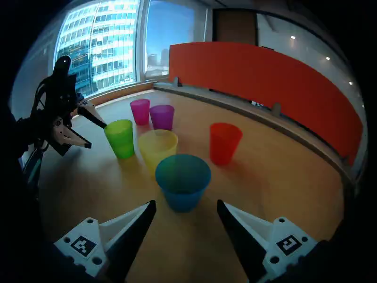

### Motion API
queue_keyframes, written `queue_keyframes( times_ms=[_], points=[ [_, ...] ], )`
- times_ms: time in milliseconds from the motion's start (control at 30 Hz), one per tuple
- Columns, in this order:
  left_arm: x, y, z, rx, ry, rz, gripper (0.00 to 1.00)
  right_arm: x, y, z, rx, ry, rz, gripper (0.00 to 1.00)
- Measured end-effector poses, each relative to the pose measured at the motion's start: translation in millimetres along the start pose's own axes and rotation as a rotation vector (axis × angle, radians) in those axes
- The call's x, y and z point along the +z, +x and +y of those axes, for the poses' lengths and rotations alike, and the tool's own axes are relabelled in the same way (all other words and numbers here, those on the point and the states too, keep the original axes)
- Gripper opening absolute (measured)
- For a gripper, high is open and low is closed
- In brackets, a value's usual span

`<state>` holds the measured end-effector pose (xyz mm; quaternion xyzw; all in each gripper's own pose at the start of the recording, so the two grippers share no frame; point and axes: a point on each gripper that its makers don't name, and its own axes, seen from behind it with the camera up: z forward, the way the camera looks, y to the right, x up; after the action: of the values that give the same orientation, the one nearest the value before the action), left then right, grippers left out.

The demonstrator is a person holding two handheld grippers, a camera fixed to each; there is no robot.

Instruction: Pour water

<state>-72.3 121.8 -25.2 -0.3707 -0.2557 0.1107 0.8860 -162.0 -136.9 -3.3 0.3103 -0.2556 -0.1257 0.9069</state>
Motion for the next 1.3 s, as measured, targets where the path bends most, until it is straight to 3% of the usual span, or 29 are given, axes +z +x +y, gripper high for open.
queue_keyframes(
  times_ms=[200, 467, 700, 1000, 1200, 1300],
  points=[
    [-22.2, 14, -8.2, -0.021, 0.095, 0.079, 1.00, -23.8, 8, 1, 0.035, -0.051, 0.059, 1.00],
    [-50.0, 34, -23.5, -0.075, 0.214, 0.199, 1.00, -55.5, 37, 7, 0.112, -0.121, 0.197, 1.00],
    [-72.4, 56, -38.2, -0.098, 0.320, 0.305, 1.00, -78.5, 62, 30, 0.136, -0.247, 0.324, 1.00],
    [-82.7, 74, -42.9, -0.143, 0.399, 0.405, 1.00, -105.2, 80, 60, 0.150, -0.448, 0.479, 1.00],
    [-99.0, 82, -56.6, -0.206, 0.500, 0.494, 1.00, -127.7, 84, 82, 0.194, -0.586, 0.570, 1.00],
    [-104.4, 85, -58.1, -0.233, 0.518, 0.526, 1.00, -137.9, 85, 89, 0.212, -0.642, 0.605, 1.00]
  ],
)
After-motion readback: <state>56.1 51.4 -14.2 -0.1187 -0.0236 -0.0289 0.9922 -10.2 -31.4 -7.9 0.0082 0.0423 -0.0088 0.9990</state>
